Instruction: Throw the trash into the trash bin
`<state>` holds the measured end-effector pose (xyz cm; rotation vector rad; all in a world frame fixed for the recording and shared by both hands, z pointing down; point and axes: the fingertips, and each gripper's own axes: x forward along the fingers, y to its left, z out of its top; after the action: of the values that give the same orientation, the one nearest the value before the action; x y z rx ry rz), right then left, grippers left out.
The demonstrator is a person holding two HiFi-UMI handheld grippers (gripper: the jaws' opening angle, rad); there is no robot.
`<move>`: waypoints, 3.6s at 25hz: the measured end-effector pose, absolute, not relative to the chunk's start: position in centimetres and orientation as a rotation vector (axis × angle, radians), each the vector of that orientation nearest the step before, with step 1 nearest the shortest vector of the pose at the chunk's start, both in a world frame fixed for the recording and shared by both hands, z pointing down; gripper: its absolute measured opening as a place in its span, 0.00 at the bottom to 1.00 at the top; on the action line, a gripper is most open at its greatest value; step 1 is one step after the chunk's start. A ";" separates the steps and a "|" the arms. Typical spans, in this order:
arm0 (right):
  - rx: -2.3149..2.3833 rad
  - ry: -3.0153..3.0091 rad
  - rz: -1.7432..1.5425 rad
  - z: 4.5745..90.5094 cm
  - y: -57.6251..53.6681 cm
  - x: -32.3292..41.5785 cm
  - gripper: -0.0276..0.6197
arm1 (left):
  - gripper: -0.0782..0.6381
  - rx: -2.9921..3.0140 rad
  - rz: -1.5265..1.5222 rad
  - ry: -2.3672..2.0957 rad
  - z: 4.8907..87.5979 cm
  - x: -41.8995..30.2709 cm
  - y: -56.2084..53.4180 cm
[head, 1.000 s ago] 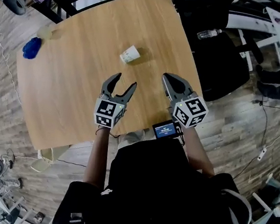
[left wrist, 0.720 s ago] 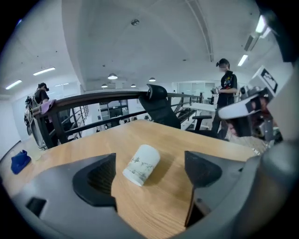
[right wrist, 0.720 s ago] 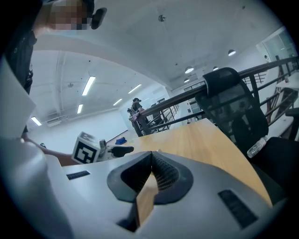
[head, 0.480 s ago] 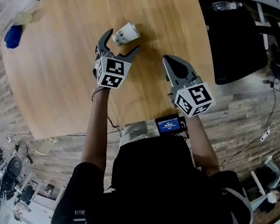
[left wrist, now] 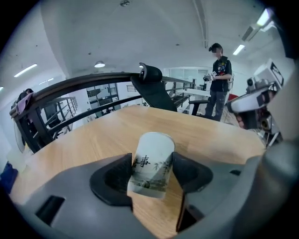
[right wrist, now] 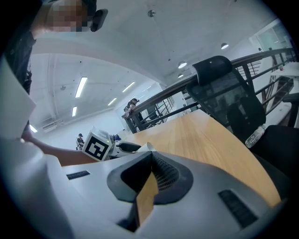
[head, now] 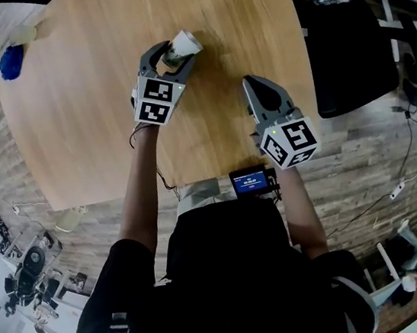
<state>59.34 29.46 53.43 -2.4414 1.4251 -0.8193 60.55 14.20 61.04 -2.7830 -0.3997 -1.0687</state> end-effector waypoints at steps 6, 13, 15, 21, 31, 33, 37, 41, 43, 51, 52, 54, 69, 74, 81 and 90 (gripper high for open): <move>-2.450 1.441 -0.812 53.2 29.7 58.9 0.04 | 0.50 -2.738 -1.043 -0.374 60.3 59.1 14.4; -2.434 1.615 -0.812 52.0 26.2 57.1 0.04 | 0.50 -2.830 -1.014 -0.174 55.6 54.5 10.9; -2.402 1.683 -0.805 51.9 24.1 56.3 0.04 | 0.49 -2.844 -1.005 -0.085 54.6 52.5 9.1; -2.226 1.976 -0.788 50.9 17.3 50.5 0.04 | 0.49 -2.893 -1.028 0.201 53.4 44.5 4.6; -2.021 2.324 -0.791 49.5 8.1 38.2 0.04 | 0.49 -3.011 -0.986 0.606 51.7 29.1 -1.6; -1.983 2.378 -0.797 49.7 6.9 35.9 0.04 | 0.49 -3.023 -0.975 0.655 51.8 26.9 -2.3; -1.912 2.480 -0.808 49.7 4.8 31.5 0.04 | 0.49 -3.033 -0.952 0.757 51.4 22.8 -3.6; -1.833 2.581 -0.792 49.1 1.4 25.8 0.04 | 0.49 -3.054 -0.923 0.880 51.4 17.1 -6.0; -1.776 2.655 -0.778 48.9 -0.4 23.0 0.04 | 0.49 -3.064 -0.899 0.965 51.4 14.2 -7.2; -1.588 2.916 -0.703 49.1 -4.6 7.4 0.04 | 0.49 -3.075 -0.815 1.299 51.8 -3.2 -8.9; -1.554 2.938 -0.681 48.7 -5.0 5.4 0.04 | 0.49 -3.064 -0.803 1.349 51.7 -5.4 -8.8; -1.467 2.978 -0.640 48.0 -5.8 1.5 0.04 | 0.49 -3.041 -0.780 1.447 51.8 -9.1 -8.8; -1.036 3.177 -0.531 48.0 -12.9 -17.1 0.04 | 0.49 -2.907 -0.595 1.899 53.1 -25.6 -12.9; -0.943 3.188 -0.582 50.9 -18.0 -21.3 0.04 | 0.49 -2.862 -0.712 1.958 56.2 -29.2 -17.0; -0.919 3.161 -0.687 52.5 -27.3 -26.2 0.04 | 0.49 -2.889 -0.906 1.943 59.0 -33.6 -24.3; -1.018 3.111 -0.816 56.3 -39.3 -28.2 0.04 | 0.49 -2.907 -1.030 1.947 62.4 -37.9 -33.1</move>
<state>-28.21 -39.29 56.27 -1.0184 3.1107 -0.8156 -37.90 -33.13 62.36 -2.9067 1.9466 -1.0303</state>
